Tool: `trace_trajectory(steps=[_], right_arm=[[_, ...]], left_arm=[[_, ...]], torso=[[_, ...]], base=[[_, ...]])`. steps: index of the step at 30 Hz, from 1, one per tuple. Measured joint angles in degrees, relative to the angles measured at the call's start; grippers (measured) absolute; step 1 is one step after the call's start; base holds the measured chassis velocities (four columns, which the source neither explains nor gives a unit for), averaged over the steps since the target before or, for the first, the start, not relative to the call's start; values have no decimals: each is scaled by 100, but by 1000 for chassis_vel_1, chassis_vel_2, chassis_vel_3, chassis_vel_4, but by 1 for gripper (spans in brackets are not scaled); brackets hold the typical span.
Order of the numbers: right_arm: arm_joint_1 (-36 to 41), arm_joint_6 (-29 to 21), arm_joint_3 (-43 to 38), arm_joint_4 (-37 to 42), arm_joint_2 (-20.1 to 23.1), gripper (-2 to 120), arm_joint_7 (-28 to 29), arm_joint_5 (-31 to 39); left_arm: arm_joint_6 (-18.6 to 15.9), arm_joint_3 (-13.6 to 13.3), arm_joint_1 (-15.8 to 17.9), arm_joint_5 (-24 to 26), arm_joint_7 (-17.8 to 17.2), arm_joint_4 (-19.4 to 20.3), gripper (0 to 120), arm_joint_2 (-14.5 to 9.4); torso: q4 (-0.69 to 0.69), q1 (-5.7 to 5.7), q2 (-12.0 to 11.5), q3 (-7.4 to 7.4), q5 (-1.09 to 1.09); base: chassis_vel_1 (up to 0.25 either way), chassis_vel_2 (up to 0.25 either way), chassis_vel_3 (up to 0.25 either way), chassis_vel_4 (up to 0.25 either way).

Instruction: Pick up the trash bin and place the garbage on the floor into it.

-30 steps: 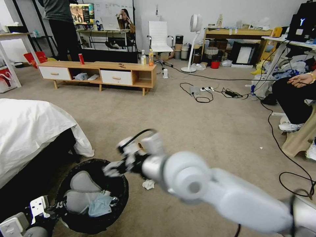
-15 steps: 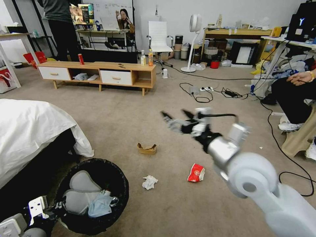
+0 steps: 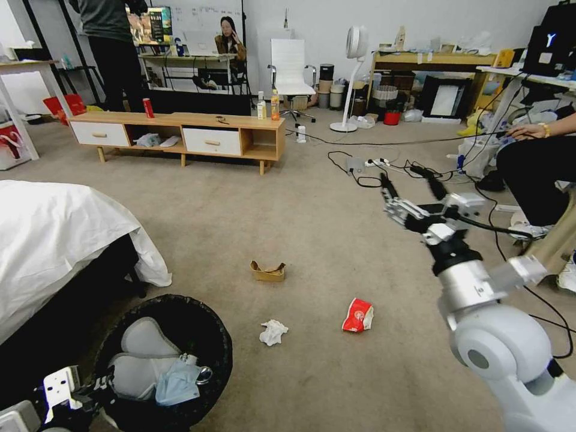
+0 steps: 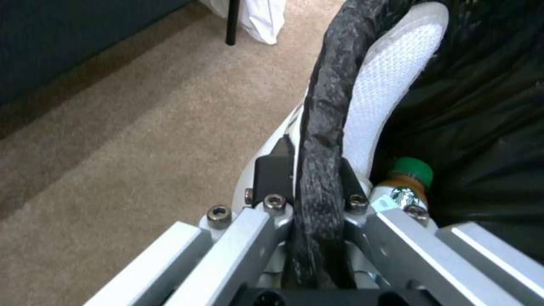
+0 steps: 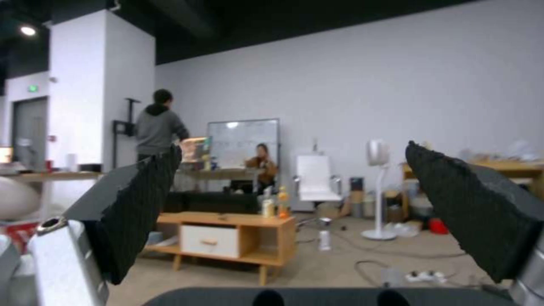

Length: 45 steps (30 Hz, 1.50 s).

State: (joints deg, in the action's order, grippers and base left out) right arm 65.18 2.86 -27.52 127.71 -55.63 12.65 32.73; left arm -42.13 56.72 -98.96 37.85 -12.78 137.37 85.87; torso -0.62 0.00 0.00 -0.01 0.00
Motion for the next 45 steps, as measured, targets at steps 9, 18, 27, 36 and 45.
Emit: trace_trajectory(steps=[9, 18, 27, 36, 45], right_arm=[[1289, 790, -376, -86, -480, 100, 13, -1105], [1957, 817, -591, -5, -1261, 100, 313, -2380], [2642, 943, -589, -19, -1926, 100, 625, -3273], [2834, 1067, -602, -125, -2062, 100, 649, -3446], [2815, 1156, -605, -240, -2060, 100, 642, -3454]], left_arm=[[0, -108, -3, -304, 134, -12, 3, 124], [0, -177, 34, -460, 200, -15, 3, 213], [9, -195, 101, -538, 235, -46, 3, 223], [17, -193, 168, -543, 240, -83, 3, 222], [13, -47, 164, -597, 241, -102, 3, 206]], torso=[[-1, 0, 0, 0, -1], [-1, 0, 0, 0, 0], [-1, 0, 0, 0, 0], [0, 0, 0, 0, -1], [0, -1, -1, 0, -1]], base=[[0, 0, 0, 0], [0, 0, 0, 0], [0, 0, 0, 0], [0, 0, 0, 0], [0, 0, 0, 0]])
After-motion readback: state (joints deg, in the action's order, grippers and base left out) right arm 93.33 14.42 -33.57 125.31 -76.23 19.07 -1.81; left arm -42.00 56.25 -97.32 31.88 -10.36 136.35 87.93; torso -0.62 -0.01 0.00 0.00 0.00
